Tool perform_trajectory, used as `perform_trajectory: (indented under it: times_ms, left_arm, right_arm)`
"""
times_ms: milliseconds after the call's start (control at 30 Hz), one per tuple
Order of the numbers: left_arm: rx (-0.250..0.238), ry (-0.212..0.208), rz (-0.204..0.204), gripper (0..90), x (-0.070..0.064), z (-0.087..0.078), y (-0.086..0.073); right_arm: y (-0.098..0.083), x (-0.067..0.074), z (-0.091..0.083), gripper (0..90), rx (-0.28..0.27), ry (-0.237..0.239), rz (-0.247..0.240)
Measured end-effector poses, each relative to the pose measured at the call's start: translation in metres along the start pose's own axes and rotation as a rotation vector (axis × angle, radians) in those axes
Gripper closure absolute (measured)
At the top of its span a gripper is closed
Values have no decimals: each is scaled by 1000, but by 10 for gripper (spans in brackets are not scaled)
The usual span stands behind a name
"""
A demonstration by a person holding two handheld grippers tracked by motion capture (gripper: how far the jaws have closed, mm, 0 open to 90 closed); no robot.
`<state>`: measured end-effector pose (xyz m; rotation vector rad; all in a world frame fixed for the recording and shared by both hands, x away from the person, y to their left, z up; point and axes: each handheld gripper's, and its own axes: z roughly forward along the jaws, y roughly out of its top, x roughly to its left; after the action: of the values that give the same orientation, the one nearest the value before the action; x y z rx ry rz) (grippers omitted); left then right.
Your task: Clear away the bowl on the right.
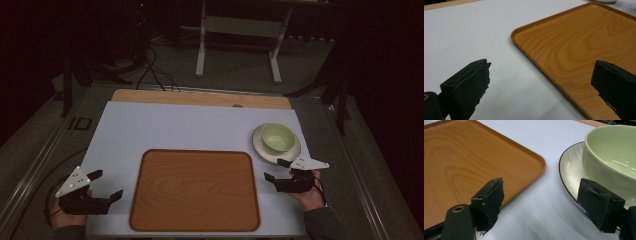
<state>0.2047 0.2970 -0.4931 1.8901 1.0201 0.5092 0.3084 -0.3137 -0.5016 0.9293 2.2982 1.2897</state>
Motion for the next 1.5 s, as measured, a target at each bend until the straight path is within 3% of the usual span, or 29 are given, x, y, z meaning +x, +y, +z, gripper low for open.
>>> perform_trajectory:
  times_ms: [933,1500]
  left_arm:
    - [-12,0,11,21,-1,-1,1]
    - [-12,1,8,23,-1,-1,1]
  right_arm:
    - [3,-3,0,193,-8,-11,22]
    - [20,-11,4,196,-16,-5,-9]
